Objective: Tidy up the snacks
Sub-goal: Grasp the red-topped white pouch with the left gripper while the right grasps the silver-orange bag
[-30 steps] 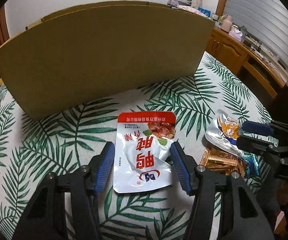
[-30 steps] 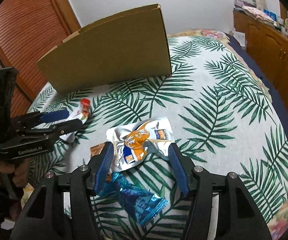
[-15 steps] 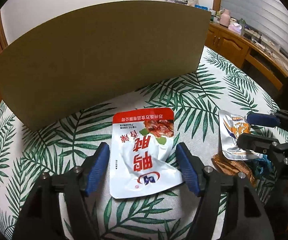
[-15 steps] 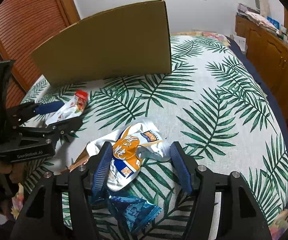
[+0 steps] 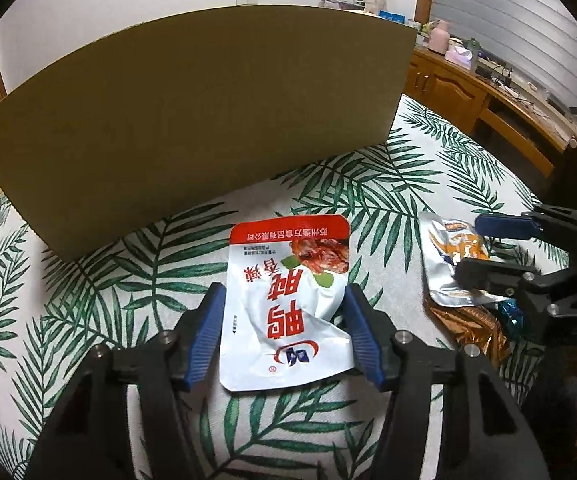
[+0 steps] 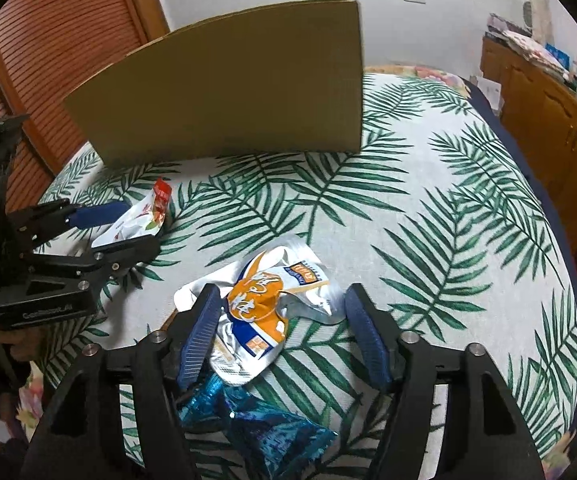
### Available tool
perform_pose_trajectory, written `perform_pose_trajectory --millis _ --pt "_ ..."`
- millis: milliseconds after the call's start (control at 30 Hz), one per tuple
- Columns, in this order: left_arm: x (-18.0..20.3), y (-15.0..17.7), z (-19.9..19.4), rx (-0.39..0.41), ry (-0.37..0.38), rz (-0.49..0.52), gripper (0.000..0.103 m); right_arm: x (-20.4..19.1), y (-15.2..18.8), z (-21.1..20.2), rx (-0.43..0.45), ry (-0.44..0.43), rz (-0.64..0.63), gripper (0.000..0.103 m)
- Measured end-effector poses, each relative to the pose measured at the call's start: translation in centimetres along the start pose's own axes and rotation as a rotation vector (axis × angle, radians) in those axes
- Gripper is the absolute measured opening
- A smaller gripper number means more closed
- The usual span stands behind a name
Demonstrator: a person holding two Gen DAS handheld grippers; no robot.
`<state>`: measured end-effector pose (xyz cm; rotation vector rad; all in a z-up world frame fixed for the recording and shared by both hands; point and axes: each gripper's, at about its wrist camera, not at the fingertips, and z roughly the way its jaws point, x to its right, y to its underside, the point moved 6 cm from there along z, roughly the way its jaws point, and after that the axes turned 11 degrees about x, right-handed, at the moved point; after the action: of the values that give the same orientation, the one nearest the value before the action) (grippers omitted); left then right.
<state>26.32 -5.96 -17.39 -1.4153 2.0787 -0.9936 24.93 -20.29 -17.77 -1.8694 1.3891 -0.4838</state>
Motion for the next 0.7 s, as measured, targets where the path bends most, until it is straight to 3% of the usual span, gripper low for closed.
perform_pose_trajectory --millis 200,300,600,667,700 --pt "-0.3 0.0 -0.3 0.001 0.001 -0.007 0.060 -1.7 -0.3 1.3 -0.033 0.027 -0.132 0.070" --pt "0.1 0.1 -0.2 -0.003 -0.013 0.024 0.062 -1.7 -0.4 1.6 -0.039 0.017 -0.126 0.070" --pt "-0.3 -0.1 -0.8 0.007 0.017 -0.012 0.055 -1.7 -0.8 1.7 -0.029 -0.002 -0.126 0.056" --pt "-0.6 0.0 -1.1 0.013 0.020 -0.027 0.054 -1.9 -0.9 1.6 -0.024 -0.026 -0.119 0.043" --pt "-0.7 0.1 -1.2 0.015 0.023 -0.034 0.054 -2.0 -1.0 1.6 -0.021 -0.035 -0.112 0.042"
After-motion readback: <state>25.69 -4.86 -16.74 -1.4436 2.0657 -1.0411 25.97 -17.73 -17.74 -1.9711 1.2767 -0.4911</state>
